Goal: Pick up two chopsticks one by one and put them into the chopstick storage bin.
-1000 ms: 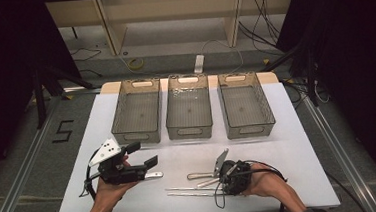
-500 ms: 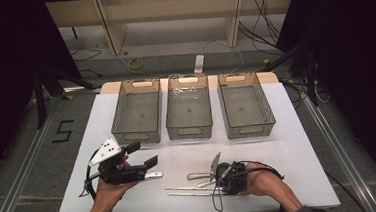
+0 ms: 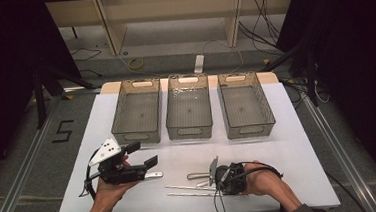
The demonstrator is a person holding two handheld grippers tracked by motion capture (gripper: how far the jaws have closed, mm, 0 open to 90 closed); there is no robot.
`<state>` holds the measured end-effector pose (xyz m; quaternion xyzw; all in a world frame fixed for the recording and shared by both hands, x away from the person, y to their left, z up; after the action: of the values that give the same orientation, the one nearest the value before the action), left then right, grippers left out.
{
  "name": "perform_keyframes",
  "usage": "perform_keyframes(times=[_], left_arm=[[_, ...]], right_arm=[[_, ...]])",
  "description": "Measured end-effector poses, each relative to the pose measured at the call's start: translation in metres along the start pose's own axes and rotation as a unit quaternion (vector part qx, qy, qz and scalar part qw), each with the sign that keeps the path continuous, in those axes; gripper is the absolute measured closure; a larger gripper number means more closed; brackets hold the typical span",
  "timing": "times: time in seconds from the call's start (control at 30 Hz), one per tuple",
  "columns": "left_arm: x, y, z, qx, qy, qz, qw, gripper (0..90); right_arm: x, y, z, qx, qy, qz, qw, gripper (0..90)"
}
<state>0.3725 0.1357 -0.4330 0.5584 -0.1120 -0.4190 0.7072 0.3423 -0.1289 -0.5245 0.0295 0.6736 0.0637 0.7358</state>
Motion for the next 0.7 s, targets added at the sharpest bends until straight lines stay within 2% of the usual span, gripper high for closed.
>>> perform_keyframes(times=[0.03, 0.13, 0.17, 0.27, 0.37, 0.43, 0.53, 0.6, 0.67, 0.7], left_arm=[[0.000, 0.000, 0.000, 0.000, 0.000, 0.000, 1.0000, 16.1], [0.001, 0.000, 0.000, 0.001, -0.001, -0.001, 1.0000, 16.1], [0.001, 0.000, 0.000, 0.001, -0.002, -0.002, 1.0000, 16.1], [0.001, -0.001, 0.001, -0.002, -0.003, -0.004, 1.0000, 16.1], [0.002, -0.001, 0.002, 0.000, -0.005, -0.007, 1.0000, 16.1], [0.004, -0.003, 0.003, 0.003, -0.008, -0.015, 0.9998, 16.1], [0.010, -0.008, 0.007, 0.009, -0.024, -0.043, 0.9988, 16.1], [0.016, -0.013, 0.011, 0.016, -0.034, -0.066, 0.9971, 16.1], [0.023, -0.018, 0.016, 0.034, -0.045, -0.091, 0.9942, 16.1], [0.027, -0.021, 0.019, 0.043, -0.050, -0.105, 0.9923, 16.1]], right_arm=[[-0.001, -0.001, 0.000, -0.003, 0.006, -0.005, 1.0000, 85.6], [-0.005, 0.000, -0.001, -0.002, 0.000, -0.001, 1.0000, 85.7], [-0.006, 0.001, 0.000, -0.007, -0.003, 0.009, 0.9999, 85.7], [-0.014, 0.002, 0.003, -0.005, -0.021, 0.013, 0.9997, 85.9], [-0.016, 0.001, 0.003, 0.002, -0.026, 0.013, 0.9996, 85.9], [-0.018, 0.003, 0.005, 0.004, -0.033, 0.025, 0.9991, 85.9], [-0.024, 0.004, 0.005, 0.003, -0.039, 0.034, 0.9987, 85.9], [-0.029, 0.006, 0.006, 0.001, -0.051, 0.041, 0.9979, 86.0], [-0.033, 0.008, 0.005, -0.009, -0.051, 0.046, 0.9976, 85.9], [-0.035, 0.010, 0.004, -0.007, -0.053, 0.048, 0.9974, 85.9]])
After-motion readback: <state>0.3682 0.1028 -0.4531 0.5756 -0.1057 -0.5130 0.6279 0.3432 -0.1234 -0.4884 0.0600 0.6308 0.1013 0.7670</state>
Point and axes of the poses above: each handheld gripper's, and its own axes: x roughly forward along the jaws, y roughly out of its top, z roughly to its right, the point moved 7 cm from there along x, roughly forward along the jaws, and after that the axes turned 9 degrees about -x, right-handed, at the moved point
